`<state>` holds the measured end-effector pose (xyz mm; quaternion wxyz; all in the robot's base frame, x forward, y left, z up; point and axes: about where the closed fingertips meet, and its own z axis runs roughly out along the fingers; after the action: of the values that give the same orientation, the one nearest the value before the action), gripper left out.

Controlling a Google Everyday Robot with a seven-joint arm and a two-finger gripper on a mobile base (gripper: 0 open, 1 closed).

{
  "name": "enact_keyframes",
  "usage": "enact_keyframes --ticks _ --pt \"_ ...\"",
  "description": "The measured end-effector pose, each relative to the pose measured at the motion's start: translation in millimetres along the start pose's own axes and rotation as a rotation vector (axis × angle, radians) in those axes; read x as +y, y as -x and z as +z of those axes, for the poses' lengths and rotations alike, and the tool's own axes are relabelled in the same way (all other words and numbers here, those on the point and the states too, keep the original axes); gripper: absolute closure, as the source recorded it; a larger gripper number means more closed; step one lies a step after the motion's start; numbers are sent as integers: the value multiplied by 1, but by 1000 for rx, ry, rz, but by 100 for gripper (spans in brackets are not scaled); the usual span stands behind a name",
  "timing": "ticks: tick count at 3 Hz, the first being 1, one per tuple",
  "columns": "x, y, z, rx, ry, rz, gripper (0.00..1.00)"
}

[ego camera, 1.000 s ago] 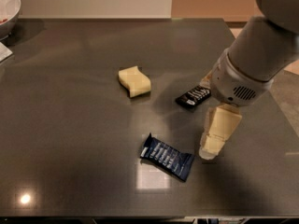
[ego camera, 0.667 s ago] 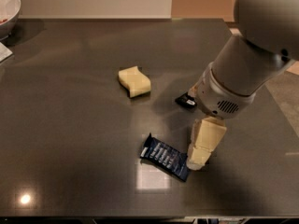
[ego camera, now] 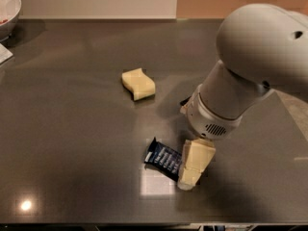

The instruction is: Pick rxbar blueberry

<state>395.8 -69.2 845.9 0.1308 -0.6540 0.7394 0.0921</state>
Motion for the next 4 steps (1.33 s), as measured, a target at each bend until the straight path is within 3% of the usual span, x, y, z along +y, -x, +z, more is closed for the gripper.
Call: enact_keyframes --ticks 2,4 --pt "10 6 21 -12 28 5 0" --pt "15 10 27 -10 37 19 41"
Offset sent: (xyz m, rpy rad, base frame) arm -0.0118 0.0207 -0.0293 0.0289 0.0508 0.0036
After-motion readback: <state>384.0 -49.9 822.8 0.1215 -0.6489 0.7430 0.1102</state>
